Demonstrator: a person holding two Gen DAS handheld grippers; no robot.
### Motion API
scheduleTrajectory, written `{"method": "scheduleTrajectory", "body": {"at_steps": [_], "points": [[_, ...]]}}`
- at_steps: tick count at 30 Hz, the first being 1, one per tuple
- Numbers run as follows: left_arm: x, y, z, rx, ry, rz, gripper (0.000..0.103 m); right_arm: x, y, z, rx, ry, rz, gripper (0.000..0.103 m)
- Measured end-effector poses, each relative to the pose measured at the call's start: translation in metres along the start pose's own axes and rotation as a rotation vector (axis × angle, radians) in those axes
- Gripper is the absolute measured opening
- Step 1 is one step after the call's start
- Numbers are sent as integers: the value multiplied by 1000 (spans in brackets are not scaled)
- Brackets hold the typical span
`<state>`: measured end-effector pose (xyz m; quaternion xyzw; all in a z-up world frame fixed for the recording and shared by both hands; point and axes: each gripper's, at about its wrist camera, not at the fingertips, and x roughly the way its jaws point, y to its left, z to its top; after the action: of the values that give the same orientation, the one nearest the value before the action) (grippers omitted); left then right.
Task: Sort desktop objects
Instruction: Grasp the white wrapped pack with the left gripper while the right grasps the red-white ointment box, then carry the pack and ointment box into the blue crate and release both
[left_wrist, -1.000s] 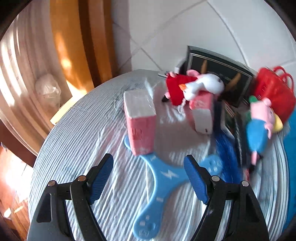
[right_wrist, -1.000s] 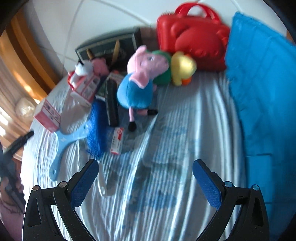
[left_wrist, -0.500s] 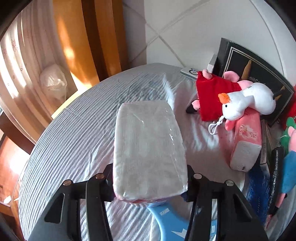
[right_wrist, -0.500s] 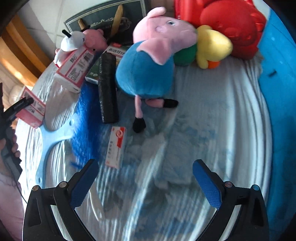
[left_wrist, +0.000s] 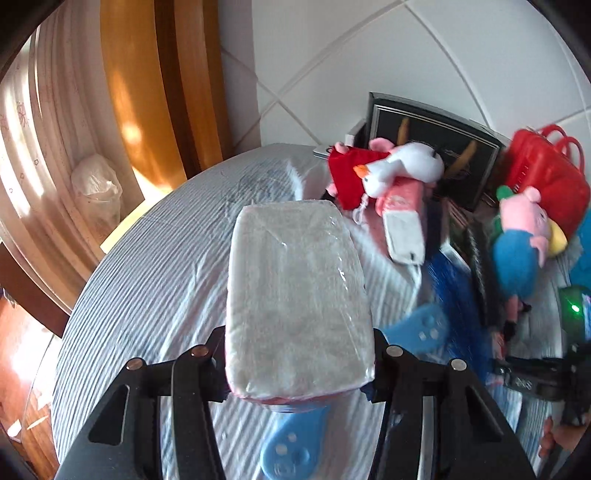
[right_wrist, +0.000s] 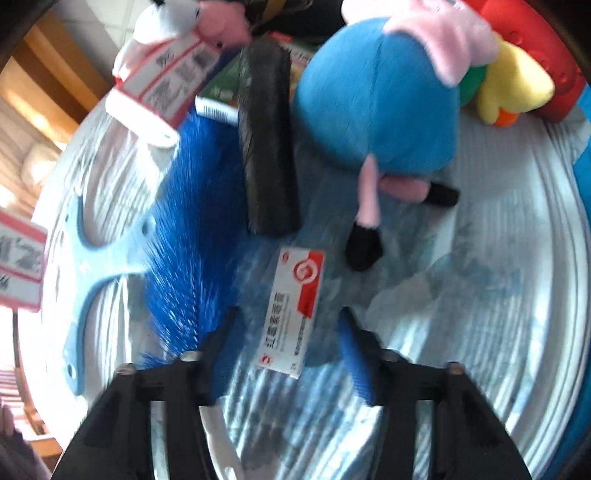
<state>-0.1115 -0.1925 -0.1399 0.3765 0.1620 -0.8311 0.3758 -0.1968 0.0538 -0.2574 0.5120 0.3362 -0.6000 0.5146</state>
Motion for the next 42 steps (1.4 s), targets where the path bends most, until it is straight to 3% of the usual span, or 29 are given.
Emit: {"method": "scheduleTrajectory", "body": {"at_steps": [4,8,22,32,42], "points": [[-27,-17,-16,33,-9,-47,49,-24,-1,-11,-19,-60,-13,27],[-51,-36,-24,89,-38,-89,49,-77,-2,-32,-50,-169,-18,27],[-165,-92,-51,202,-195,-217,49,-248,-4,-140,-31,-567,-108,27],[-250,-170,-57,284,-340,-362,49,-358,-71,-213,69,-793,-184,27],[-328,-300,-42,349,-414,-539,49,-431,-190,-250,160,-857,-311,27]]}}
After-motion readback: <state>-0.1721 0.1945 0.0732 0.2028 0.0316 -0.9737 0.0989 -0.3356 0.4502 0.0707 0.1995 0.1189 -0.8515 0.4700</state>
